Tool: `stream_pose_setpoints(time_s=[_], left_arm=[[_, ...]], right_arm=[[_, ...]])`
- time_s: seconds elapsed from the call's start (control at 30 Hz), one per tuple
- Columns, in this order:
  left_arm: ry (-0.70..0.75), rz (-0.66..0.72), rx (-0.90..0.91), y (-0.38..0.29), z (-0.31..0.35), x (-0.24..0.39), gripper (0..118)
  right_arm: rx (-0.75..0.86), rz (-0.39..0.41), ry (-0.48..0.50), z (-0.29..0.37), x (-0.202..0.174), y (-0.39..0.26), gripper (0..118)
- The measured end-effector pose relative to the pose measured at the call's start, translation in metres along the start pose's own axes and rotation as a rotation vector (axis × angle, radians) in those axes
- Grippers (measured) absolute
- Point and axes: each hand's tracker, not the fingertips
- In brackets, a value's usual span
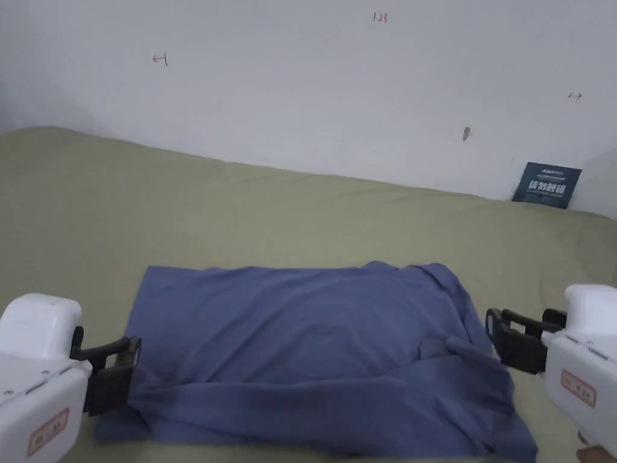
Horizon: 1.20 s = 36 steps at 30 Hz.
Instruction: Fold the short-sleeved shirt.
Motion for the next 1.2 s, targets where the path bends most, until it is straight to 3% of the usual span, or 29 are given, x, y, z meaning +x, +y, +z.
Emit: stream_pose_setpoints(time_s=[0.1, 0.13, 0.17, 0.2, 0.23, 0.37, 0.47, 0.57, 0.6, 0.63, 0.73, 0.8, 0.93, 1.1, 1.2], left_arm=[[0.001, 0.047, 0.046, -0.016, 0.032, 0.022, 59], [-0.006, 0.039, 0.045, -0.024, 0.040, 0.028, 54], [0.001, 0.035, 0.038, -0.034, 0.046, 0.034, 40], [0.011, 0.015, 0.035, -0.046, 0.050, 0.039, 16], [0.021, 0.010, 0.034, -0.056, 0.056, 0.043, 0], [-0.021, 0.053, -0.116, -0.097, 0.060, 0.044, 0], [0.023, 0.062, -0.170, -0.108, 0.047, 0.037, 0], [0.036, 0.112, -0.187, -0.102, 0.021, 0.022, 0], [0.060, 0.118, -0.192, -0.099, 0.010, 0.020, 1], [0.092, 0.110, -0.202, -0.096, -0.004, 0.017, 8], [0.148, 0.107, -0.264, -0.087, -0.044, 0.010, 52], [0.125, 0.160, -0.298, -0.086, -0.071, 0.001, 68], [0.211, 0.181, -0.366, -0.082, -0.109, -0.003, 69], [0.162, 0.142, -0.412, -0.080, -0.136, 0.005, 69], [0.127, 0.210, -0.385, -0.079, -0.129, 0.003, 64]], right_arm=[[-0.056, -0.100, 0.033, 0.045, -0.025, -0.022, 69], [-0.065, -0.134, 0.053, 0.059, -0.033, -0.033, 61], [-0.090, -0.147, 0.035, 0.071, -0.042, -0.043, 45], [-0.116, -0.142, 0.012, 0.080, -0.051, -0.054, 19], [-0.143, -0.126, -0.008, 0.090, -0.059, -0.065, 3], [-0.227, -0.118, 0.090, 0.110, -0.075, -0.106, 1], [-0.246, -0.101, 0.069, 0.106, -0.073, -0.114, 1], [-0.226, -0.135, 0.062, 0.100, -0.059, -0.111, 1], [-0.221, -0.141, 0.065, 0.097, -0.053, -0.111, 1], [-0.224, -0.140, 0.064, 0.094, -0.048, -0.109, 1], [-0.227, -0.141, 0.014, 0.086, -0.030, -0.106, 1], [-0.224, -0.151, -0.005, 0.079, -0.017, -0.105, 2], [-0.237, -0.180, -0.064, 0.065, 0.004, -0.103, 2], [-0.261, -0.208, -0.114, 0.041, 0.022, -0.107, 2], [-0.305, -0.232, -0.136, 0.014, 0.032, -0.110, 4]])
